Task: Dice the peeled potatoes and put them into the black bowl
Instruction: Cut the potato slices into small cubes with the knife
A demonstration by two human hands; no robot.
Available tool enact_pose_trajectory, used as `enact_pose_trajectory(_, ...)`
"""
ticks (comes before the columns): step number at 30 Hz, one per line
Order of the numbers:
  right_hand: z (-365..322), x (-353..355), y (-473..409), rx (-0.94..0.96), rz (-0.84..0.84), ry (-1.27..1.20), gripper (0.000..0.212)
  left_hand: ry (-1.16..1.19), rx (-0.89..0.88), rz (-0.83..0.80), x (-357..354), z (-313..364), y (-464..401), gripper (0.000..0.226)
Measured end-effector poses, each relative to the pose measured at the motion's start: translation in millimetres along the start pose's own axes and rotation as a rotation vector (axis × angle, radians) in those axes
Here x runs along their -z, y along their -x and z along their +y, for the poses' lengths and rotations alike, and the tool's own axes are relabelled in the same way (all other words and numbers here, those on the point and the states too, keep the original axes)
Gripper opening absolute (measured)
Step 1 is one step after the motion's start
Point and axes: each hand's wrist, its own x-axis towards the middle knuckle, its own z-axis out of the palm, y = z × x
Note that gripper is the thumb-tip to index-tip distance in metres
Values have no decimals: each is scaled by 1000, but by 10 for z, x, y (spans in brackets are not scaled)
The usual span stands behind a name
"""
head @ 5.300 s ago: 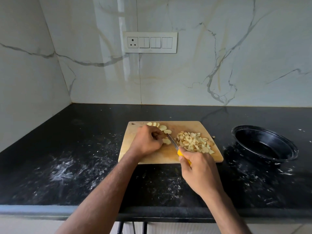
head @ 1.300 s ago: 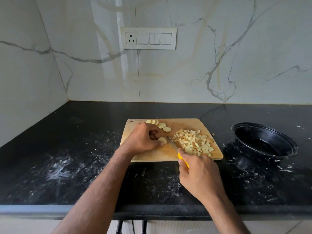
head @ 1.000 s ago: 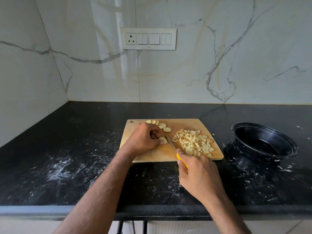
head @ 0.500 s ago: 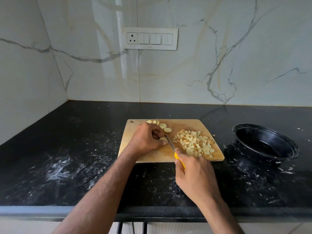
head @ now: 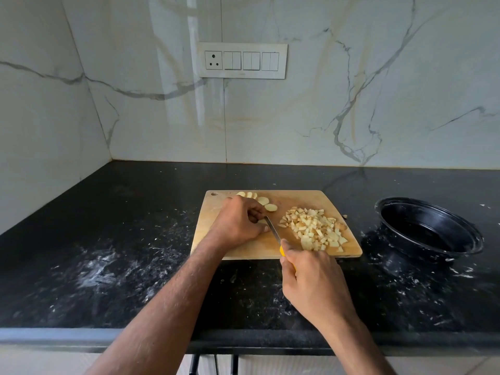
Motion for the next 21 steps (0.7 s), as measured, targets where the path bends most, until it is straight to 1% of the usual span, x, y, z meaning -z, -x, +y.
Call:
enact_pose_trajectory(3,14,-23,-44,-5,-5,5,34,-2,15,4,1,4,-6,37)
enact_pose_trajectory(7,2,-74,-126,2,-5,81,32,6,15,1,4,37,7,32)
enact_pose_trajectory(11,-29,-79,-139,-5,8,119,34,43,25,15,13,47,29,34)
enact_pose_trajectory(17,40,-5,82,-11,11,90,26,118,66,28,17,47,49,37)
enact_pose_trajectory(21,91,55,163,-27,67,18,24,122,58,21,32,22,46,38)
